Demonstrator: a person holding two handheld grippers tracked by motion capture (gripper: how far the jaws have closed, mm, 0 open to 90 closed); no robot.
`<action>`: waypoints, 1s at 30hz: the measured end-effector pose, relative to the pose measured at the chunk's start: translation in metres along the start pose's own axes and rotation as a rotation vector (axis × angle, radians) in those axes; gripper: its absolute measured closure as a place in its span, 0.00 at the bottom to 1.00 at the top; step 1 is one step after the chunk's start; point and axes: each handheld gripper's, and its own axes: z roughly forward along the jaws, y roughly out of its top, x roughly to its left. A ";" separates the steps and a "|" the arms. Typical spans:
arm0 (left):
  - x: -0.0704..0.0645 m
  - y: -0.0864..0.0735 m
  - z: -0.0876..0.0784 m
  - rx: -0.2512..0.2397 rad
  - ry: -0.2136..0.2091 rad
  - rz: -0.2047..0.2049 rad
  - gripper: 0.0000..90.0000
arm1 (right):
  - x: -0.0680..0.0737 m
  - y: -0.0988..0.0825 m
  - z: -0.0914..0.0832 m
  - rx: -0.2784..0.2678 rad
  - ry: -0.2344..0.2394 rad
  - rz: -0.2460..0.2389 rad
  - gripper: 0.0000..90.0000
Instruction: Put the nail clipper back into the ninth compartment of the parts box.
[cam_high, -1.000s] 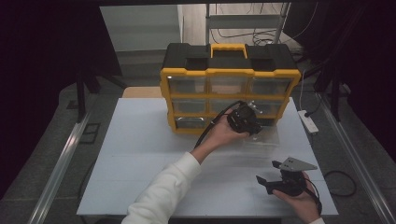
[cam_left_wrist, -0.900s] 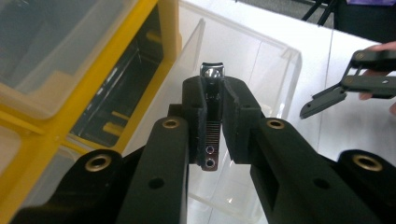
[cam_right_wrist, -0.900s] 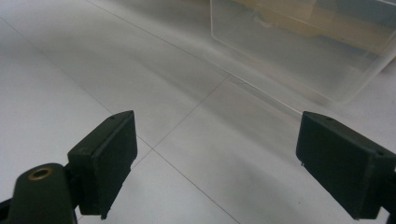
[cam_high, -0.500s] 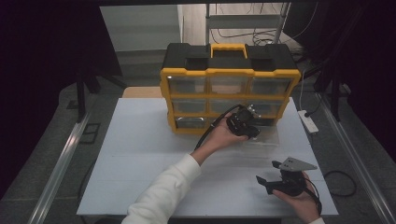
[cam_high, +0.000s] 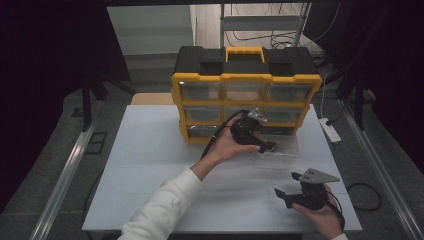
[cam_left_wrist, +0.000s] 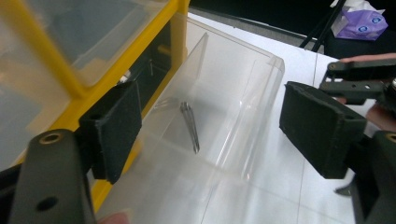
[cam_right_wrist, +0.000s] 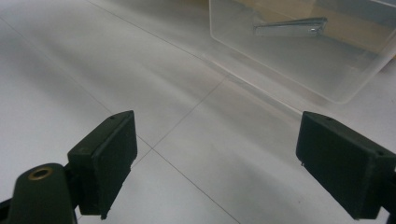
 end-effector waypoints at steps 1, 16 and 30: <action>-0.001 -0.002 -0.003 -0.003 0.005 0.001 0.21 | 0.000 0.000 0.000 0.000 -0.001 -0.001 0.14; -0.010 -0.057 -0.060 -0.045 0.073 0.004 0.18 | 0.001 0.001 0.001 0.001 -0.002 0.000 0.14; -0.007 -0.162 -0.115 -0.077 0.200 -0.133 0.17 | 0.002 0.003 0.003 0.004 0.003 -0.006 0.14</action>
